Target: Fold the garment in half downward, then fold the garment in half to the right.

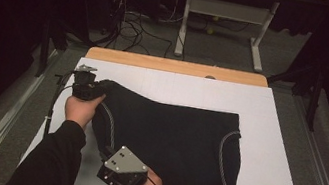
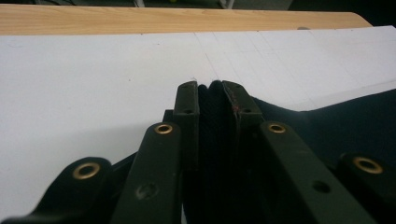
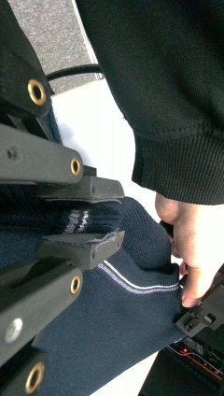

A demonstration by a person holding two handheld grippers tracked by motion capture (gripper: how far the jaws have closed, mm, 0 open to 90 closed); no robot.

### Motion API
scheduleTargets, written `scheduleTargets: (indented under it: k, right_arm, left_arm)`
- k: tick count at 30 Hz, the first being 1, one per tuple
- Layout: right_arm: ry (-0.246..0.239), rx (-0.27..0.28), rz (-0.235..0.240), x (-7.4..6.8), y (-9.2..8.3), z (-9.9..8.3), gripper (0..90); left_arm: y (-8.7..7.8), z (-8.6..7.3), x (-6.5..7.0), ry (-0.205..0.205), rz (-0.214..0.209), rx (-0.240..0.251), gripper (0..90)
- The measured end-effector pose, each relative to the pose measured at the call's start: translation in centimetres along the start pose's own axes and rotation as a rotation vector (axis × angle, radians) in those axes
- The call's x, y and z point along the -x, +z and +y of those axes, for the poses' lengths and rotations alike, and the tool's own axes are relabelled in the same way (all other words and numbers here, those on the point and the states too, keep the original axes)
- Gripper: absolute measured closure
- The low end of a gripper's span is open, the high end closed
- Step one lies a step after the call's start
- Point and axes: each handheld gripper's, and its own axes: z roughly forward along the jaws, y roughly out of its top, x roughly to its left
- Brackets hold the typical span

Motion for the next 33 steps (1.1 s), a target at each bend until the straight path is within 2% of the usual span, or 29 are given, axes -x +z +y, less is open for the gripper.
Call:
scheduleTargets:
  k: [5, 10, 16, 21, 27, 33]
  right_arm:
    - [0.009, -0.014, 0.017, -0.3, 0.5, 0.0, 76.2]
    - [-0.006, -0.025, 0.030, -0.6, 1.4, 0.0, 76.3]
    - [-0.027, -0.042, 0.054, -1.2, 2.5, 0.7, 76.2]
    - [-0.037, -0.034, 0.067, -2.0, 3.4, 1.5, 76.2]
    - [-0.048, -0.021, 0.090, -3.3, 4.6, 2.2, 76.2]
    - [-0.072, -0.015, 0.106, -4.7, 5.7, 3.2, 76.2]
  left_arm:
    - [0.1, -0.3, -0.8, -0.014, -0.004, -0.010, 73.7]
    - [-0.2, -0.7, -2.0, -0.011, -0.008, 0.003, 73.8]
    - [-0.7, -1.3, -3.7, -0.041, -0.004, 0.008, 73.8]
    - [-1.8, -1.6, -5.4, -0.060, 0.007, 0.014, 73.8]
    - [-3.6, -1.7, -7.1, -0.053, 0.025, 0.033, 73.7]
    - [-5.1, -2.0, -8.7, -0.063, 0.046, 0.045, 73.7]
